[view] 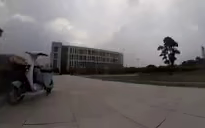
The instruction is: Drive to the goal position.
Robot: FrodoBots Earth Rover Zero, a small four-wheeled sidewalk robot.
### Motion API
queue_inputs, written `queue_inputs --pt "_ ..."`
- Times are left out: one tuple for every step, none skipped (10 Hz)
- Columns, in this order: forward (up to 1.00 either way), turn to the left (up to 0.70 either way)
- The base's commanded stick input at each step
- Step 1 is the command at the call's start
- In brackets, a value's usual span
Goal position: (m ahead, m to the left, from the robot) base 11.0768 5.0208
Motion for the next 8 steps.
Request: queue_inputs --pt "0.7 0.02" --pt "0.7 0.04" --pt "0.7 0.06" --pt "0.7 0.35" --pt "0.7 0.35" --pt "0.7 0.35" --pt "0.7 0.35" --pt "0.7 0.35"
